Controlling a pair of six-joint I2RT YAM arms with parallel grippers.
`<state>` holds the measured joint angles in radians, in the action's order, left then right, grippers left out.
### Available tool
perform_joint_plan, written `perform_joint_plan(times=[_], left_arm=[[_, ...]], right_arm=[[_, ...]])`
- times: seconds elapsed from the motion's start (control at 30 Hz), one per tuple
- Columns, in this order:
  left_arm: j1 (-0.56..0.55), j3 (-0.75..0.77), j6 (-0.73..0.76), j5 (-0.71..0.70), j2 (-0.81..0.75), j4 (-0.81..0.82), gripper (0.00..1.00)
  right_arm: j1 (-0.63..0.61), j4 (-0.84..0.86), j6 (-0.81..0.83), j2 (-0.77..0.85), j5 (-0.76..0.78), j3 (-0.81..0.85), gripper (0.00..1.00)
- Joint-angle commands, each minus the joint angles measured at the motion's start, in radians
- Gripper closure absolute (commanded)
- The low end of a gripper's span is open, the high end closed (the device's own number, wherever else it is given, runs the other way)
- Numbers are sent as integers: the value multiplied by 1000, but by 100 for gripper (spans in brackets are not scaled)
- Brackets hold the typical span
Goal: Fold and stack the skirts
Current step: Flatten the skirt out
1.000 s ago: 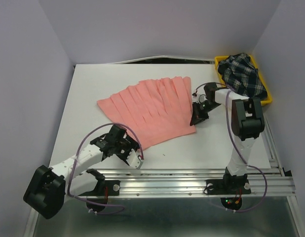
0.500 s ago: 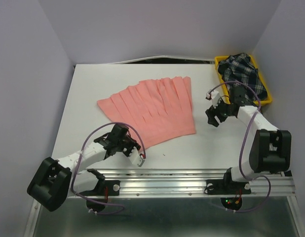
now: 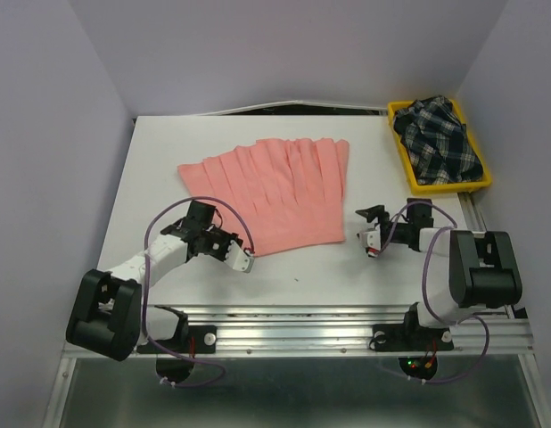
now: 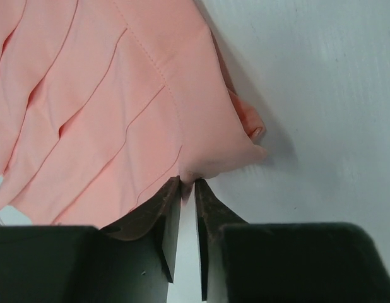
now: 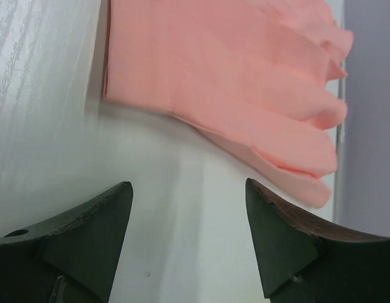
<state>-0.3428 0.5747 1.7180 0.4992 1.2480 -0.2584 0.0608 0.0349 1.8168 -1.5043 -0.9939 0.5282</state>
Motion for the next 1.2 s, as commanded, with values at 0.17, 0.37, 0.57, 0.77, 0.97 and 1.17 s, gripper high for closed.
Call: perform_joint_plan(times=[0.17, 0.37, 0.57, 0.77, 0.97, 1.17], left_arm=[[8, 16, 15, 70, -1, -44, 48], [11, -36, 78, 58, -44, -39, 40], [11, -108, 235, 15, -111, -57, 40], [8, -137, 342, 44, -81, -9, 46], [-16, -107, 281, 71, -4, 90, 68], [-13, 39, -1, 130, -1, 55, 94]], right_arm=[[-13, -42, 729, -160, -212, 22, 25], [-85, -124, 760, -214, -210, 47, 31], [-153, -106, 762, -257, -170, 76, 43], [-176, -122, 762, -275, -175, 101, 92], [-176, -124, 714, -255, -175, 118, 99], [-176, -46, 349, -134, -148, 142, 99]])
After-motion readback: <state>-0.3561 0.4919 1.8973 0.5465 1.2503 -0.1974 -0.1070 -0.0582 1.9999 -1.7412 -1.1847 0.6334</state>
